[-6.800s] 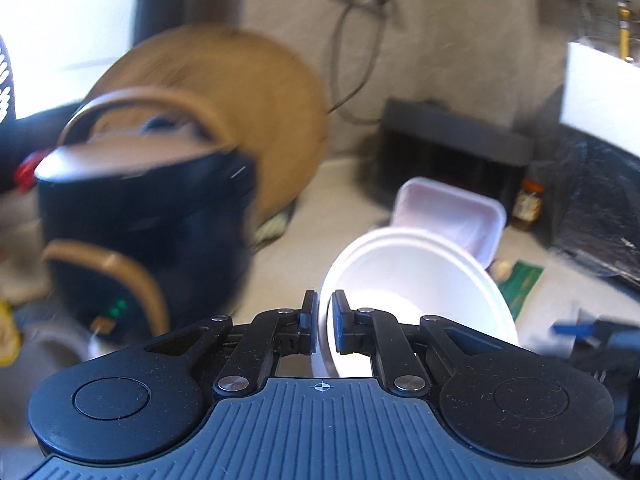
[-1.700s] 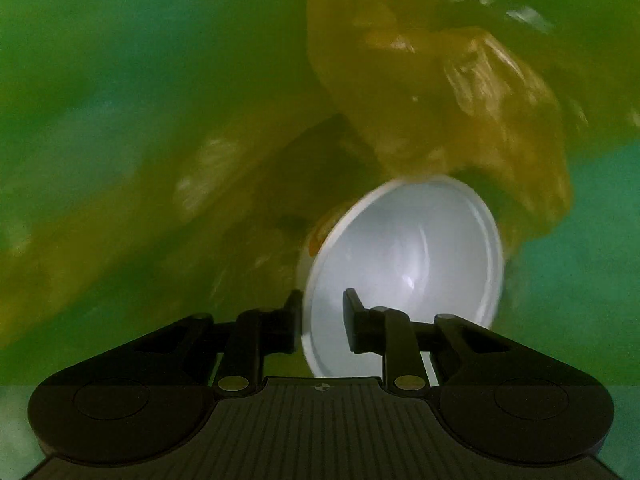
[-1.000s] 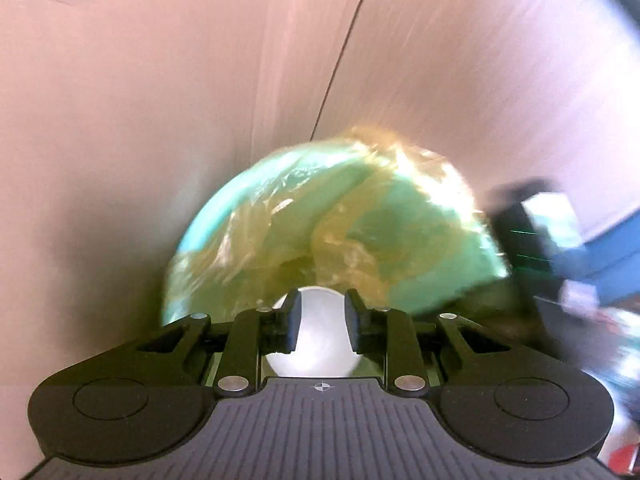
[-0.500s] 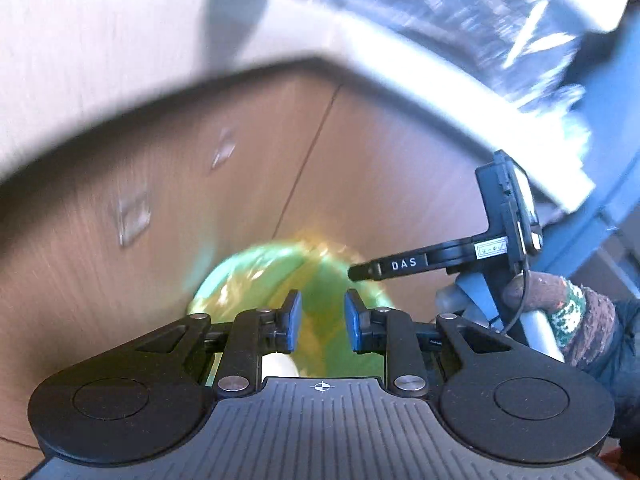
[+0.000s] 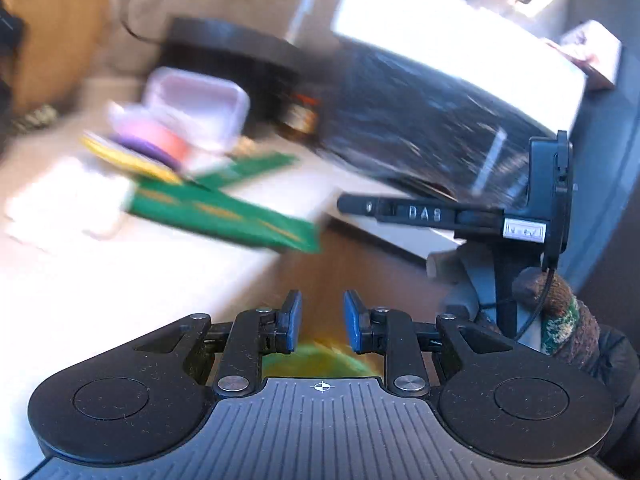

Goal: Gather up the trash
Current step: 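Raise both empty tools back up to the counter, then grasp the yellow-edged glitter sponge with the left tool while the right tool reaches the green packet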

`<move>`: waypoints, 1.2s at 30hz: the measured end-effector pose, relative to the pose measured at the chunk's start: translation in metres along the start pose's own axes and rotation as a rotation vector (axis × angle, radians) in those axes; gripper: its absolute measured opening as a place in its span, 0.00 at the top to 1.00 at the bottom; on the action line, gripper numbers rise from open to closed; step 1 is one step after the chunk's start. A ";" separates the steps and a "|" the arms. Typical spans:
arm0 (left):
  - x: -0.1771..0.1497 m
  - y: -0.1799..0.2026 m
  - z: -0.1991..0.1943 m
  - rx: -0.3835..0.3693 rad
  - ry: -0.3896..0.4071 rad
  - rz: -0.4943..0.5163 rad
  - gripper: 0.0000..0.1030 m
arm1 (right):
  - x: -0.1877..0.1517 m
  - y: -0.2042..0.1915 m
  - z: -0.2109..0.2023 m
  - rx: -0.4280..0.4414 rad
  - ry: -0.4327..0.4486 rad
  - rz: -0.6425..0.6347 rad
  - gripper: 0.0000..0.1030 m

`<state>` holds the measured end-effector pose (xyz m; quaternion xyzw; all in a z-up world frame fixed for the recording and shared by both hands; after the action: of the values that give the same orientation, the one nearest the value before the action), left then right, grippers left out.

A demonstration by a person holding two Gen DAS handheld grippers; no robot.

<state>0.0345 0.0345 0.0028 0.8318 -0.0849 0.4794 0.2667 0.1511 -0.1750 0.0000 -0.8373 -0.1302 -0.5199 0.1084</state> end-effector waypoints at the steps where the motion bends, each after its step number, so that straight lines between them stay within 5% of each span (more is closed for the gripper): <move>1: 0.006 -0.008 -0.006 0.034 0.005 0.004 0.74 | 0.002 -0.011 0.002 0.015 0.001 -0.014 0.19; 6: 0.038 -0.049 -0.034 0.173 0.038 -0.072 0.74 | -0.002 -0.044 0.023 0.069 -0.026 -0.031 0.19; 13: 0.079 -0.105 -0.053 0.163 0.146 -0.241 0.74 | -0.016 -0.074 0.040 0.136 -0.120 -0.014 0.19; 17: 0.108 -0.136 -0.032 0.200 0.165 -0.309 0.74 | -0.019 -0.097 0.024 0.284 -0.117 -0.075 0.19; 24: 0.132 -0.185 0.026 0.350 0.071 -0.355 0.74 | -0.017 -0.095 0.002 0.239 -0.047 -0.069 0.19; 30: 0.126 -0.210 0.053 0.266 0.069 -0.471 0.73 | -0.004 -0.082 0.020 0.198 -0.034 0.013 0.20; 32: 0.123 -0.213 0.060 0.209 0.085 -0.512 0.73 | -0.007 -0.085 0.032 0.189 -0.059 0.019 0.31; 33: 0.121 -0.214 0.065 0.187 0.085 -0.529 0.73 | -0.010 -0.087 0.038 0.199 -0.085 0.020 0.45; 36: 0.118 -0.210 0.080 0.140 0.047 -0.529 0.73 | -0.018 -0.093 0.046 0.249 -0.140 0.037 0.54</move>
<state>0.2400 0.1831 -0.0062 0.8301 0.1749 0.4171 0.3262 0.1515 -0.0746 -0.0324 -0.8538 -0.1855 -0.4380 0.2114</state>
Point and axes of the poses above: each gripper's, at about its wrist camera, not at the fingertips, and z roughly the way its jaws point, y to its right, x to its top, the point moved 2 cm from there along z, roughly the way its jaws point, and after that the axes turned 8 degrees about -x, right-handed, at the moved point
